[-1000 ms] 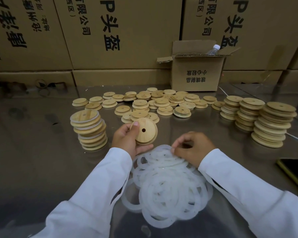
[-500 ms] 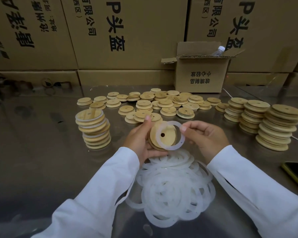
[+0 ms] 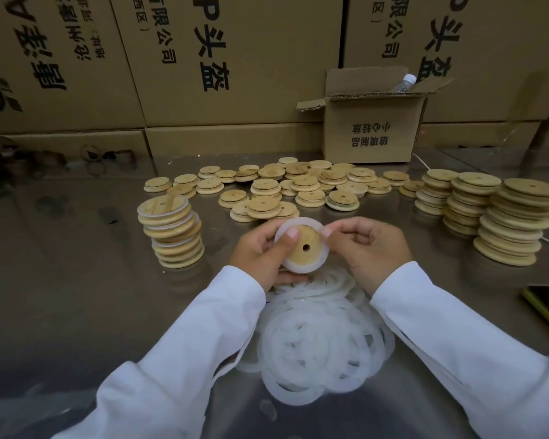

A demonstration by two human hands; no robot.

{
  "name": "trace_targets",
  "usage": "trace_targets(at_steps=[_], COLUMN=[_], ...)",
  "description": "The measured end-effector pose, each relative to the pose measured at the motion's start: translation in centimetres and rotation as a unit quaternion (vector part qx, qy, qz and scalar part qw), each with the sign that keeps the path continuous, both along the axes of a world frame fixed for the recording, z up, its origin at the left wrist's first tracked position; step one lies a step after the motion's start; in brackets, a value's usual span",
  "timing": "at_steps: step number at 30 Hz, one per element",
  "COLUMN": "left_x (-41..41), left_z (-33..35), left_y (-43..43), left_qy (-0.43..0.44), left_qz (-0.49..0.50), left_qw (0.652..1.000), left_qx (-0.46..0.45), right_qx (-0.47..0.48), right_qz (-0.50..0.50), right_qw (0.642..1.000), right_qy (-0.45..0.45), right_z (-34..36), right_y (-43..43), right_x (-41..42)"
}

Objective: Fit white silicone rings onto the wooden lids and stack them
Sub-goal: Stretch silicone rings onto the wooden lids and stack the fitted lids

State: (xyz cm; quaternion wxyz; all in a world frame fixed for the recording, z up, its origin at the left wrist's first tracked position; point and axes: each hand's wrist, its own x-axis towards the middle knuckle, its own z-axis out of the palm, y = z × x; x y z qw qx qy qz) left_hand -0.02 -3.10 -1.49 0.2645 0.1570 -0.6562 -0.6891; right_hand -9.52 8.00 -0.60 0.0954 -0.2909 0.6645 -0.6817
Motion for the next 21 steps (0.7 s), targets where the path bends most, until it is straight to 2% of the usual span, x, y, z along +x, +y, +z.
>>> trace_targets(at_steps=[9, 13, 15, 19, 21], left_x=[0.0, 0.1, 0.1, 0.0, 0.1], left_z=[0.0, 0.0, -0.1, -0.1, -0.1], left_y=[0.1, 0.0, -0.1, -0.2, -0.2], left_qy=[0.023, 0.031, 0.031, 0.038, 0.044], left_qz=[-0.015, -0.024, -0.027, -0.030, -0.034], left_qw=[0.999, 0.999, 0.998, 0.998, 0.998], left_qx=[-0.021, -0.031, -0.036, -0.028, -0.025], right_qx=[0.029, 0.033, 0.035, 0.005, -0.007], right_qz=[-0.064, -0.088, -0.092, -0.062, -0.051], right_qw=[0.978, 0.966, 0.968, 0.992, 0.994], right_qy=[0.194, 0.242, 0.232, 0.113, 0.091], right_z=[0.0, 0.2, 0.3, 0.7, 0.8], right_y=[0.2, 0.2, 0.1, 0.0, 0.1], right_x=[0.3, 0.5, 0.5, 0.2, 0.3])
